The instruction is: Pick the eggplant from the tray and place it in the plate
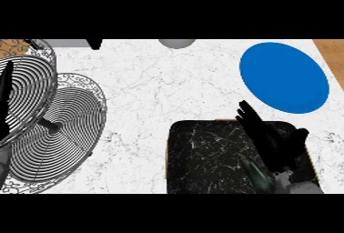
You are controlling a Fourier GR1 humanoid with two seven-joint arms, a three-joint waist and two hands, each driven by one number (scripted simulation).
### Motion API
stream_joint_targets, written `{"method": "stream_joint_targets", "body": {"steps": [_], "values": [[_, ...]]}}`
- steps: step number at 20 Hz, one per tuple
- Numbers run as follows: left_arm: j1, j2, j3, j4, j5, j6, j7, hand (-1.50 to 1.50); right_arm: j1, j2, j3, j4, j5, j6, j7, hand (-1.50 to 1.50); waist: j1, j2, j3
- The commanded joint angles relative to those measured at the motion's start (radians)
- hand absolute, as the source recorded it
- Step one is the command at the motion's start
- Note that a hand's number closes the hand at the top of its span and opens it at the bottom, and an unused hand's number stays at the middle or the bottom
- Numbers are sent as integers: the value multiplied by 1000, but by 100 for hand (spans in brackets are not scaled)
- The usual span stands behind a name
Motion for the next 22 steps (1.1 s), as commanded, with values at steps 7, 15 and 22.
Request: {"method": "stream_joint_targets", "body": {"steps": [7, 15, 22], "values": [[13, -161, -54, 19, 46, -68, 94, 0, -260, -287, 21, -78, 92, 397, -61, 150, 13, -6, -31], [79, -268, -89, 25, 57, -14, 54, 0, -126, -219, -45, 90, -84, 528, -214, -150, -38, 45, 1], [106, -322, -86, 51, 24, 89, -27, 0, -178, -336, 6, 64, 39, 655, -264, -150, -64, 48, -2]]}}
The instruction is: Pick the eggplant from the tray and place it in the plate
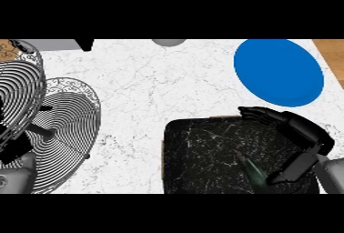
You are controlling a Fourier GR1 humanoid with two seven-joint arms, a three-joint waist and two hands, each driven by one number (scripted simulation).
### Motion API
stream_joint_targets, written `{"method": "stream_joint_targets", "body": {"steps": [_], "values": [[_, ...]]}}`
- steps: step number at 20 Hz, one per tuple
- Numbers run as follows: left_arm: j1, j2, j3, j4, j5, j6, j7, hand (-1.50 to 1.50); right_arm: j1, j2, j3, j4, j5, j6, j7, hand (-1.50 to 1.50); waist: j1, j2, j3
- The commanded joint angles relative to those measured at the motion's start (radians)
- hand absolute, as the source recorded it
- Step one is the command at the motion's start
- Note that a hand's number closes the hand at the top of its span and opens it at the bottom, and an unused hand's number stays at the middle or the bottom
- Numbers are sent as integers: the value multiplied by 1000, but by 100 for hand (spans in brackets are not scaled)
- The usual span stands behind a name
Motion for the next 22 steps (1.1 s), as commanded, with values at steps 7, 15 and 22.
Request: {"method": "stream_joint_targets", "body": {"steps": [7, 15, 22], "values": [[69, -116, -159, 107, 131, -199, 83, 0, -70, -99, 42, -13, 110, 121, -57, -150, -40, 35, -19], [94, -113, -138, 125, 153, -204, -21, 0, -124, -156, 132, -54, 222, 200, -35, -150, -50, 39, -21], [184, -61, -185, 71, 249, -378, -53, 0, -148, -217, 170, -65, 335, 217, -27, -150, -23, 34, -15]]}}
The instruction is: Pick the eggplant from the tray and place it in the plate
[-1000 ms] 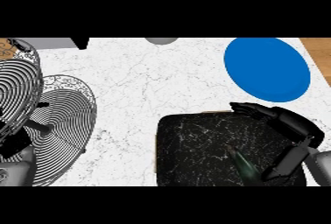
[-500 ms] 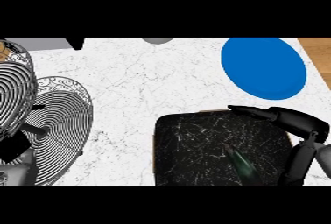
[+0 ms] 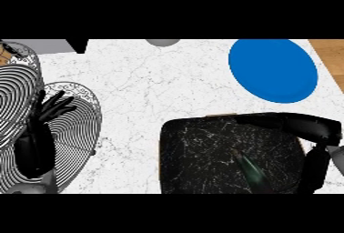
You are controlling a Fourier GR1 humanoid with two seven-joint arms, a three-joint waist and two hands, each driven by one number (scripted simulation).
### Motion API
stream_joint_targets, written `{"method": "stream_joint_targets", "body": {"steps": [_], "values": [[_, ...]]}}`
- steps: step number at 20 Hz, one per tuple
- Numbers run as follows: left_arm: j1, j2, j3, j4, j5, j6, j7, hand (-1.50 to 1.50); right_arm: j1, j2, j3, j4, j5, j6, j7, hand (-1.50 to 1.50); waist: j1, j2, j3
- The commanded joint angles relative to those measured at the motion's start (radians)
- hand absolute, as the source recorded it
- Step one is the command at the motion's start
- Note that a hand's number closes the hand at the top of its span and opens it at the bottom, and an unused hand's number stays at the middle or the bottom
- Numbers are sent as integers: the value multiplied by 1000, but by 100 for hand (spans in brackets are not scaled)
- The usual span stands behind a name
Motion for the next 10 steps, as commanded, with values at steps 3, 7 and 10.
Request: {"method": "stream_joint_targets", "body": {"steps": [3, 7, 10], "values": [[88, 41, -111, 154, 92, -168, 349, 0, -9, -31, 66, -11, 128, 8, -7, -150, 35, 15, -19], [0, 144, -85, 106, 164, -250, 584, 0, 38, 16, 142, 46, 254, -50, -55, -150, 75, -2, -20], [-114, 129, -81, 160, 154, -252, 666, 0, 4, 33, 141, 175, 340, -63, -179, -150, 79, -4, -23]]}}
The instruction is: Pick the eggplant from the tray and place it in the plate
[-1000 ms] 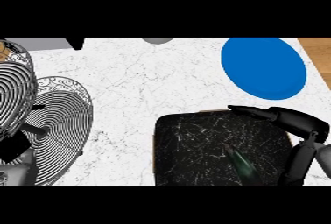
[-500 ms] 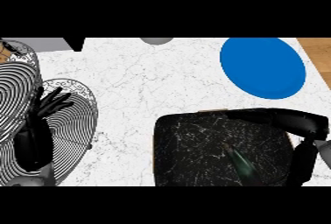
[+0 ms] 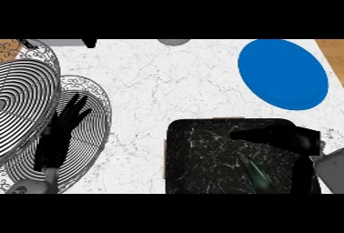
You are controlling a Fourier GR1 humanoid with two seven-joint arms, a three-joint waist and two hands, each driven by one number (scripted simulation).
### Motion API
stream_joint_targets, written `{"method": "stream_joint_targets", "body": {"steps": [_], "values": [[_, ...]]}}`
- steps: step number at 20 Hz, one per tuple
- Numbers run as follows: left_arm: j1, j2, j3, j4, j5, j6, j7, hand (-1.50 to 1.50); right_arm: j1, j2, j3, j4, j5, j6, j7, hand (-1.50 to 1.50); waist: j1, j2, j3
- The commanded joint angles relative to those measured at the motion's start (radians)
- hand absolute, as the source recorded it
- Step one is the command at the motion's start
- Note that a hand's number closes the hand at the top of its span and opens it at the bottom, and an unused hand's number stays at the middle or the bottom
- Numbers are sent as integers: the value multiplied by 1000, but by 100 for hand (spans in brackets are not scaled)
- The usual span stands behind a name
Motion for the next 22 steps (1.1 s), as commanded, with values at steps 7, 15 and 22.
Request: {"method": "stream_joint_targets", "body": {"steps": [7, 15, 22], "values": [[-155, -8, 60, 110, -7, -83, 160, 0, 2, 141, 29, 136, 257, -77, -79, -150, 15, -9, -4], [-141, -3, 72, 56, -21, -96, 199, 0, 33, 118, 54, 166, 362, -88, -170, -150, 19, -10, -4], [-73, -51, 59, 117, -46, -104, 89, 0, 52, 124, 128, 86, 395, -88, -242, 150, 19, -10, -5]]}}
